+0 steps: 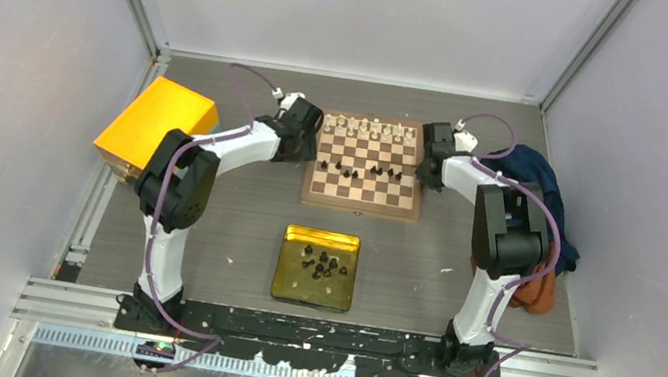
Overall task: Set up the chess pieces on the board
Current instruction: Move the chessboard to the center of the board.
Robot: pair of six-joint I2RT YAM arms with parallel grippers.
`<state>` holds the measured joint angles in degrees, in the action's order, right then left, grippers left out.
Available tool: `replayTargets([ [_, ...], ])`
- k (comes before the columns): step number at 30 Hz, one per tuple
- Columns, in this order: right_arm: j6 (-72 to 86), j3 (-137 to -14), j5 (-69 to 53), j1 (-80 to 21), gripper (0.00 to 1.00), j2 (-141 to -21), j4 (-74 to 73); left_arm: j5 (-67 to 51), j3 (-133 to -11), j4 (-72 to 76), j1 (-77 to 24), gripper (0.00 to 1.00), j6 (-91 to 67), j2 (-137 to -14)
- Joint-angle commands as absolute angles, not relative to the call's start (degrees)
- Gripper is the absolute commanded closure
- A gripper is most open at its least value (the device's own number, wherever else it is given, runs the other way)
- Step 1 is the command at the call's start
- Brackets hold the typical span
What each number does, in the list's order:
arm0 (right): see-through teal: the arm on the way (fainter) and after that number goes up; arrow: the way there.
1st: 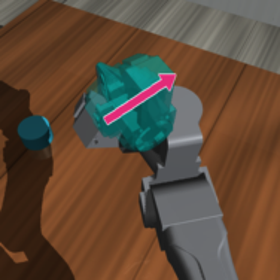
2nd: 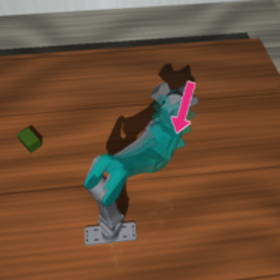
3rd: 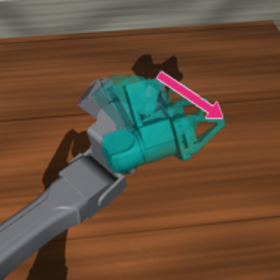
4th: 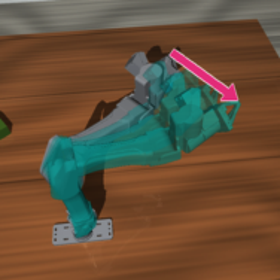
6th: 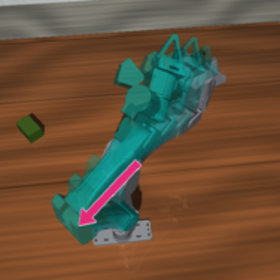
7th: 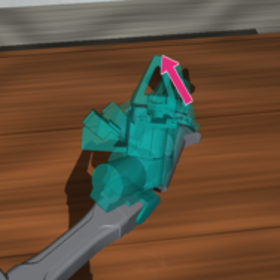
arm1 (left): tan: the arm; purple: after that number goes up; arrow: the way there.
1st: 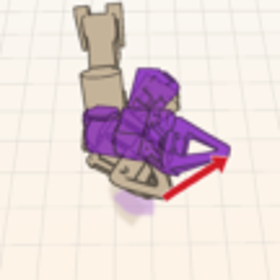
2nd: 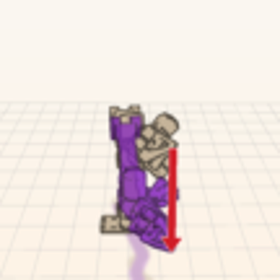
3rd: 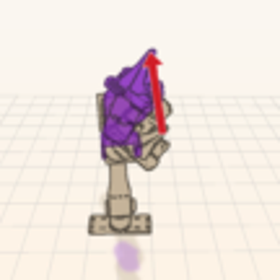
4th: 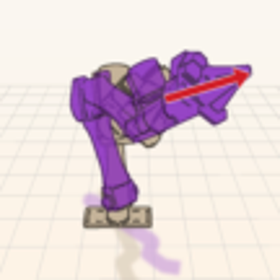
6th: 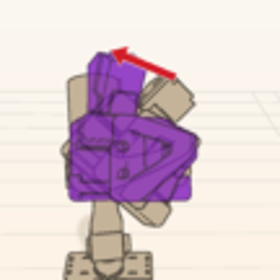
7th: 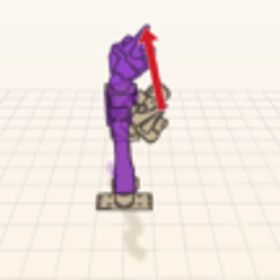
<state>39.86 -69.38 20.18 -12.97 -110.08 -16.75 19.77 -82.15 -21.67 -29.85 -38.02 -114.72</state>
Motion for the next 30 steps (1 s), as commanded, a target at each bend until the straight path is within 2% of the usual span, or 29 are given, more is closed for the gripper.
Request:
replayTargets([
  [1,40.24,-68.56,20.15,-14.75,0.98,-107.04,-16.44,19.98,-81.88,-20.05,-30.32,0.37,-37.71,-111.0],
  [6,36.38,-69.69,24.28,-13.56,0.79,-106.22,-16.79,21.96,-81.23,-21.03,-29.96,0.27,-36.65,-109.61],
  [8,34.76,-70.22,25.76,-13.11,0.64,-105.73,-16.94,22.91,-80.7,-21.3,-29.44,0.23,-36.01,-108.48],
  [12,32.17,-70.62,27.71,-12.48,0.51,-104.07,-17.15,24.17,-79.24,-21.3,-28.51,0.2,-35.66,-105.58],
  [16,30.06,-67.86,27.59,-12.63,0.47,-99.71,-15.76,25.65,-76.45,-21.31,-28.39,0.2,-35.59,-101.69],
  [23,24.97,-61.81,23.7,-15.11,0.47,-90.66,-13.82,26.25,-64.72,-16.2,-28.39,0.22,-38.06,-91.89],
  [30,21.64,-62.31,18.84,-18.95,0.47,-92.56,-14.91,24.73,-55.88,-12.15,-28.47,0.23,-40.68,-85.98],
])
